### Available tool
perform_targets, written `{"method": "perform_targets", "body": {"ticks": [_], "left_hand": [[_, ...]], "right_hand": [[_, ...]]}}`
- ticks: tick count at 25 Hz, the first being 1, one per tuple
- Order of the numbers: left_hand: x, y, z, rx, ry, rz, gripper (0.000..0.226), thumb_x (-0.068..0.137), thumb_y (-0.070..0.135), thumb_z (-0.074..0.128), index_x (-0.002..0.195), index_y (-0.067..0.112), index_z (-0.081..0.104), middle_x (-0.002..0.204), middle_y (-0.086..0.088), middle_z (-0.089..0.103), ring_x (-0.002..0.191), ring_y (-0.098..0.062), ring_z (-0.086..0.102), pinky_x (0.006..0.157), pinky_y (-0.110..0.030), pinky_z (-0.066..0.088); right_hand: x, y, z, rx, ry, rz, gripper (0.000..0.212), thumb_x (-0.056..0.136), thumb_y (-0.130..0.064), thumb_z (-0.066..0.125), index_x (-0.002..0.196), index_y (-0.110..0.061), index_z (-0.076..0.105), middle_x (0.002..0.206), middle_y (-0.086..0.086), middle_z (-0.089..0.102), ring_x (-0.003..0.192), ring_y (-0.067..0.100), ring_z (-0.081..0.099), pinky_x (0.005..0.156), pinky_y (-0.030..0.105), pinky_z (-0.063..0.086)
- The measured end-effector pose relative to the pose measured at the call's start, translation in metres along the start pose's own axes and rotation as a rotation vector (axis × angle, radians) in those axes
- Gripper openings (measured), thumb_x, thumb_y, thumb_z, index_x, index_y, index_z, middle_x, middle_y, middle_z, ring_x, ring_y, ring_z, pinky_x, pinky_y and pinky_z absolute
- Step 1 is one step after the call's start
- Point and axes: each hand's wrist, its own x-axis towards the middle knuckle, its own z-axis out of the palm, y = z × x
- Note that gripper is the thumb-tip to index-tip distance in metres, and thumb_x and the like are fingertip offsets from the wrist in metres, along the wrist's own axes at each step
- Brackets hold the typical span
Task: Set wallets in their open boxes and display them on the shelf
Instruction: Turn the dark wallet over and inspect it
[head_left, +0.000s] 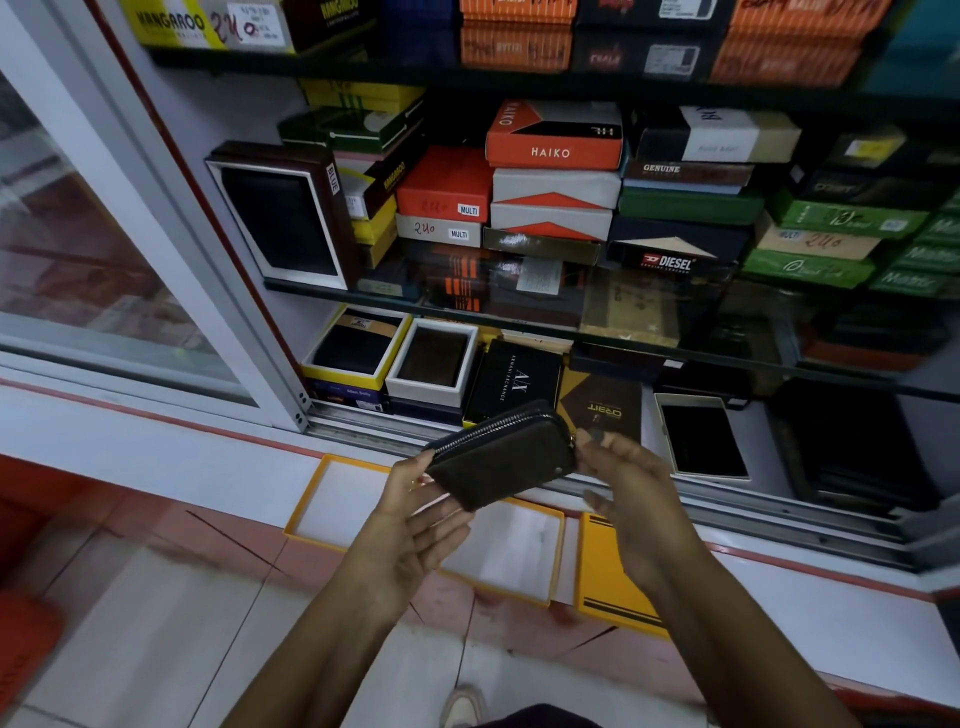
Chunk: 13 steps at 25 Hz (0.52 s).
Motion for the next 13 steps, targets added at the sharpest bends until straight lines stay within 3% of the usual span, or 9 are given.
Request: {"method": "perform_targets", "body": {"ticks": [4,8,13], "left_hand": [[-0.007,-0.005,0.010,-0.240,-0.063,-0.132,0.060,0.074,0.054,0.062,0.104,0.002,0.065,0.092,-0.021,0.075,0.086,-0.030,0.074,0.076,-0.036,0.056],[-0.012,-0.002,0.025,-0.304,-0.106,-0.158,0.066,0.072,0.058,0.062,0.099,-0.002,0.066,0.090,-0.024,0.075,0.080,-0.029,0.075,0.076,-0.036,0.055],[-0.005,-0.001,0.021,-0.326,-0.078,-0.161,0.064,0.068,0.052,0.070,0.103,-0.001,0.066,0.106,-0.022,0.068,0.105,-0.028,0.064,0.095,-0.037,0.050]], "right_hand": [[0.002,0.005,-0.002,0.033,-0.070,0.229,0.004,0.086,-0.020,0.062,0.085,-0.019,0.066,0.090,0.001,0.065,0.089,0.016,0.057,0.073,0.033,0.040],[-0.008,0.037,0.020,-0.060,-0.184,0.394,0.009,0.083,-0.019,0.064,0.074,-0.020,0.065,0.078,-0.001,0.064,0.079,0.014,0.054,0.065,0.030,0.038],[-0.001,0.036,0.016,0.057,-0.083,0.287,0.008,0.086,-0.018,0.064,0.077,-0.019,0.065,0.086,0.001,0.067,0.084,0.014,0.060,0.069,0.029,0.044]]}}
